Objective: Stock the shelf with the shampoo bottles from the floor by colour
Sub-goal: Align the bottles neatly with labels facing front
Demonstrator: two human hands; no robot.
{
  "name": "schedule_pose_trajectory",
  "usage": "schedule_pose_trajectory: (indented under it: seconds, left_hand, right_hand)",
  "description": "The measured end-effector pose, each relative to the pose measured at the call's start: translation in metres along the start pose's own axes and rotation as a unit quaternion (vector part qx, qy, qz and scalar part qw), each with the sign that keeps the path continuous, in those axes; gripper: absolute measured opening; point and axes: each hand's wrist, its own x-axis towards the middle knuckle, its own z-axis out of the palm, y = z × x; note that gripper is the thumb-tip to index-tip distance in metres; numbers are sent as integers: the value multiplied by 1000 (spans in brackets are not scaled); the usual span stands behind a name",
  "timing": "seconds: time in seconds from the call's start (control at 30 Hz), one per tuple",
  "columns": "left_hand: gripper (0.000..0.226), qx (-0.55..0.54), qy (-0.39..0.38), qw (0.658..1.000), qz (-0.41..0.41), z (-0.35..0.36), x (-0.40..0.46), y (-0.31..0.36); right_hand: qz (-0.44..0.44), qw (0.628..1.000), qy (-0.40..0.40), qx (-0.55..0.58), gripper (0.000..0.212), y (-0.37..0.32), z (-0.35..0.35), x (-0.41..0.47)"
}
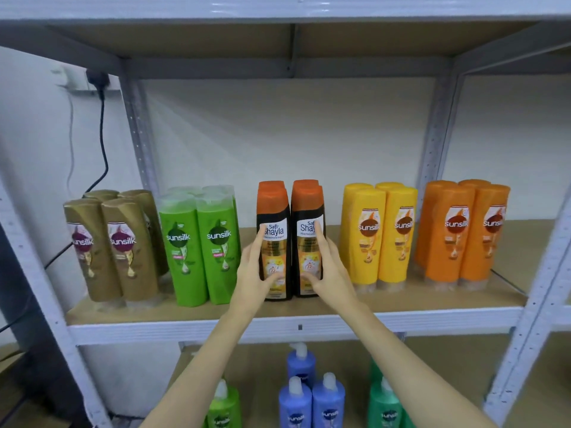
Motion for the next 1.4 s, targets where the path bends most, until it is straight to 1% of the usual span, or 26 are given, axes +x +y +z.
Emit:
schedule_pose_trajectory:
  seconds: [0.2, 0.5, 0.67, 0.83, 1.0, 1.1, 1.4]
  left_hand:
    - [100, 3, 5, 1000, 8, 1, 3, -1]
    - [98, 5, 7, 1000, 3, 5, 7, -6]
    - [98, 0, -18, 1000, 8, 5, 6, -11]
    - [108, -29, -62, 997, -25, 5, 7, -18]
    - [120, -35, -86, 994, -61, 8, 5, -21]
    - [119, -39, -83, 993, -73, 11, 4, -22]
    - [117, -40, -86, 994, -63, 12, 5, -31]
  right_hand:
    - [17, 999, 29, 13, 107, -1, 11, 3]
    - [18, 999, 35, 23, 105, 2, 16, 6]
    - [23, 997, 38, 63, 106, 5, 16, 6]
    - [25, 995, 42, 85, 101, 5, 19, 8]
    - [32, 995, 52, 80, 106, 7, 25, 7]
    - [37, 995, 51, 82, 106, 10, 29, 6]
    - [45, 994, 66, 71, 101, 20, 30, 6]
